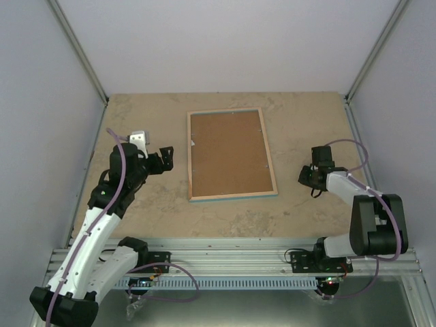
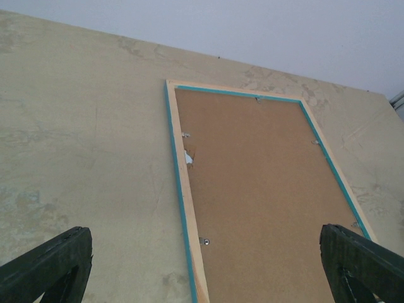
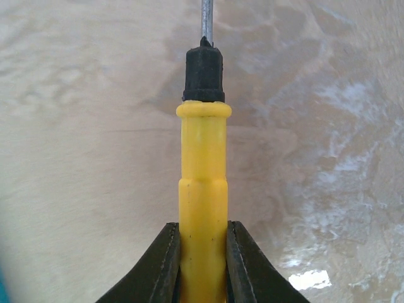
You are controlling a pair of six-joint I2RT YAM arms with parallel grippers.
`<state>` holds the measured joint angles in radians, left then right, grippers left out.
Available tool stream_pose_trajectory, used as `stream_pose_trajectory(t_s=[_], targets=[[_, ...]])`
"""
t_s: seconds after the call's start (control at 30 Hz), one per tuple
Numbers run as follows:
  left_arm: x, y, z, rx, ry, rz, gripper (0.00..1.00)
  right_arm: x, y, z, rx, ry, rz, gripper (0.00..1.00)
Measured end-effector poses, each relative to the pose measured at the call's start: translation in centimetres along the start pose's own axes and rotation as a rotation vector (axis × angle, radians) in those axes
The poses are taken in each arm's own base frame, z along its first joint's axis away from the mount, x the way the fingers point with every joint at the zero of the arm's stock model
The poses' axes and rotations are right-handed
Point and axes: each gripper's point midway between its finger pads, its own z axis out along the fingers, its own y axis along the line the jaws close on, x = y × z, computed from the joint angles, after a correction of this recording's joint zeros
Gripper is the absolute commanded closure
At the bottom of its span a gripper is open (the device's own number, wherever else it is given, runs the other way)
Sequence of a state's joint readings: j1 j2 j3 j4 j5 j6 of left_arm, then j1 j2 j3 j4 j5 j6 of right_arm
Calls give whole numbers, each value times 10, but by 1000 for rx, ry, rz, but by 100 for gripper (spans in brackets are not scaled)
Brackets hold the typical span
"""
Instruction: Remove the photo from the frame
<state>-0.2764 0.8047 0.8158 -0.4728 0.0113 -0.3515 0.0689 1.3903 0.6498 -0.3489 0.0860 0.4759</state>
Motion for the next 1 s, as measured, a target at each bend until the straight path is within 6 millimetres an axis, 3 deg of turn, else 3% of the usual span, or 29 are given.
stream_pose_trajectory(t_s=[0.17,0.37,0.5,0.77,1.0], targets=[[-2,-7,0,35,6,-19,0,-15,34,-26,-88,-76,-90,99],[-8,-20,2,105,16,-45,0,-21,102,-61,-243,-151,-265,99],[1,-26,11,142,69,-74,0,-11,147,-82,-353,-173,-381,99],[11,-43,15,251,111,-148,0,14,211,-114,-520,-191,-569,99],[32,-55,21,361,156,-233,0,49,258,-133,-662,-151,-718,99]])
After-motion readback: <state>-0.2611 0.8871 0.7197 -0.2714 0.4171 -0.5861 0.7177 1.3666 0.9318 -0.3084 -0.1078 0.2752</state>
